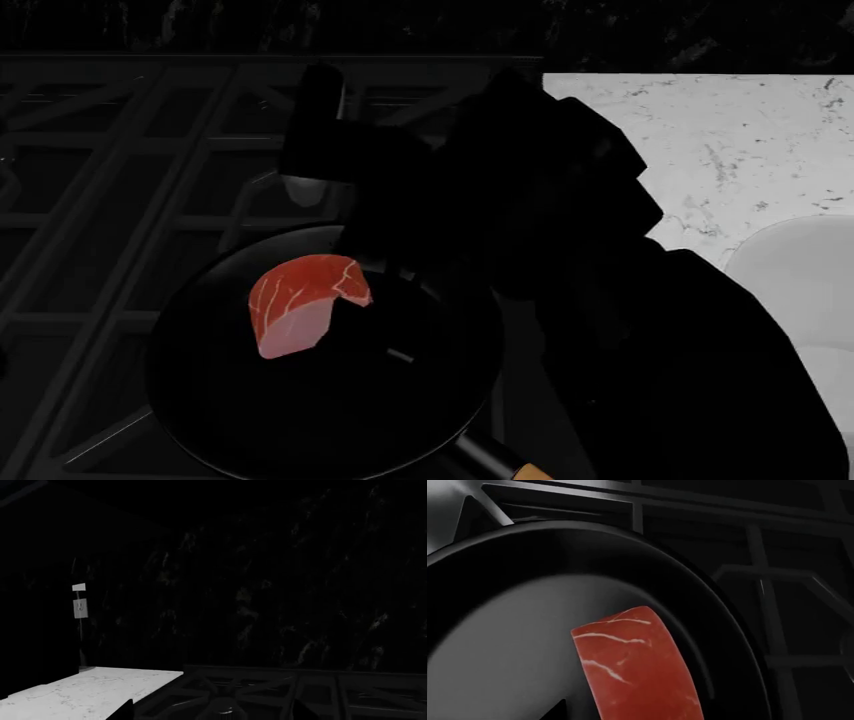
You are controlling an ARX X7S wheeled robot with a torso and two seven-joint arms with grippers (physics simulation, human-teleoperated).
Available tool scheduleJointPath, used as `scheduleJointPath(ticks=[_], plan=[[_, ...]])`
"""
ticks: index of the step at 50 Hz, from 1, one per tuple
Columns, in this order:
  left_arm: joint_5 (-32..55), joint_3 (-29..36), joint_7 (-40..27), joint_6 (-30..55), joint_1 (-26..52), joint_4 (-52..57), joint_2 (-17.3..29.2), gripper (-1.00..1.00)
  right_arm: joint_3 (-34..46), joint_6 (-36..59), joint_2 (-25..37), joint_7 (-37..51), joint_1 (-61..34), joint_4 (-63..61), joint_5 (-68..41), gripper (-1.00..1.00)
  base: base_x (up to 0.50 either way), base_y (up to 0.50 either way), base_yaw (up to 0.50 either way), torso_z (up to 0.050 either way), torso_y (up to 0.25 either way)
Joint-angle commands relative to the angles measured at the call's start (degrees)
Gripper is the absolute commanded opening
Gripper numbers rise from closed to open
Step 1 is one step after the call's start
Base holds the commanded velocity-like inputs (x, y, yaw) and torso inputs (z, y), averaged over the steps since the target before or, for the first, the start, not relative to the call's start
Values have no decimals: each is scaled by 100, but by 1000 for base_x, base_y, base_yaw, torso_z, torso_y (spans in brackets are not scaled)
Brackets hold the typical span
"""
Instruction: Pick the pork loin from the pan and place it in the bowl.
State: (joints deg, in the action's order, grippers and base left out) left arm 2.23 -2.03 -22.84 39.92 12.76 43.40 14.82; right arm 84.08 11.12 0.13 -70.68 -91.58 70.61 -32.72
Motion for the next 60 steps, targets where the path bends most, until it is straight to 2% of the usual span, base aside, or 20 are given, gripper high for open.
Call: scheduleJointPath(ticks=[1,7,8,11,12,31,36,43,44,45,47,60], plan=[[28,-26,-29,-66,-48,-64,12,100,63,21,-13,-11,70,-51,-13,100,0,0,0,0,0],[55,-50,-38,-100,-76,-60,16,100,80,47,-13,19,105,-64,11,100,0,0,0,0,0],[40,-53,-51,-316,-189,-164,3,100,84,60,-13,13,106,-77,15,100,0,0,0,0,0],[79,-77,-43,-140,-105,-75,20,100,89,83,-13,12,120,-88,23,100,0,0,0,0,0],[80,-82,-46,-147,-111,-81,23,100,65,102,-13,15,116,-84,-9,-100,0,0,0,0,0],[180,-177,-72,-108,-202,102,43,100,83,118,-13,83,14,-196,-77,-100,-1,0,1,0,0],[204,-230,-70,-419,-434,46,18,100,100,160,-12,138,-150,-296,-148,-100,-2,1,0,0,0],[278,-285,-71,-96,-392,389,66,100,84,192,-11,201,-334,-328,-234,-100,0,0,0,0,0],[235,-260,-82,-359,-549,288,46,100,78,191,-10,215,-366,-330,-238,-100,0,0,0,0,0],[286,-279,-79,-22,-394,486,73,100,74,194,-9,216,-390,-327,-245,-100,0,0,0,0,0],[297,-290,-87,50,-401,587,84,100,56,211,1,239,-441,-340,-259,-100,0,0,0,0,0],[321,-247,-115,107,-498,829,112,100,-128,1662,1428,1300,-822,-3233,-742,-100,0,0,0,0,0]])
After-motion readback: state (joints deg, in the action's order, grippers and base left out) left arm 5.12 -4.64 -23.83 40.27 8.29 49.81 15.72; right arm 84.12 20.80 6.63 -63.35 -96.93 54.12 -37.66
